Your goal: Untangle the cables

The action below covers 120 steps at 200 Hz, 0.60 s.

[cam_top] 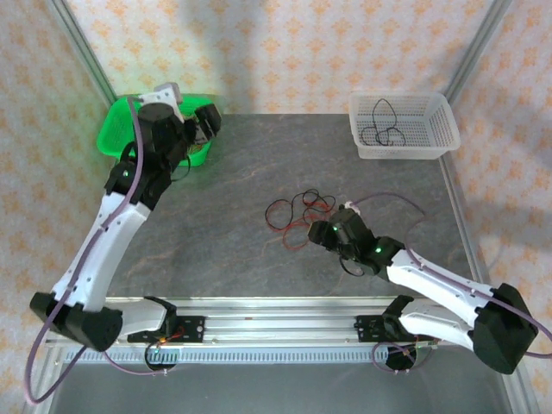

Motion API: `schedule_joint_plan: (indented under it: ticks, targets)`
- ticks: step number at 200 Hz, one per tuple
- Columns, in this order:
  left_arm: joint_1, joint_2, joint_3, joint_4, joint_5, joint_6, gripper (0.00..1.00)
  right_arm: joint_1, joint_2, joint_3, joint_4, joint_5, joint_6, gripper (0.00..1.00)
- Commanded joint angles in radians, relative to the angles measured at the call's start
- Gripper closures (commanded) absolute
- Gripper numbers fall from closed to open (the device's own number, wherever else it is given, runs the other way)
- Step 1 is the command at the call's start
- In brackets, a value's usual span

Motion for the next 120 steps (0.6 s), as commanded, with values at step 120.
schedule_joint_plan:
  ticks: [120]
  targets:
    - [-0.478, 0.062, -0.415, 0.150, -0.233, -0.150, 0.23, -0.013, 0.466, 0.304, 0.094, 0.129, -0.003, 0.53]
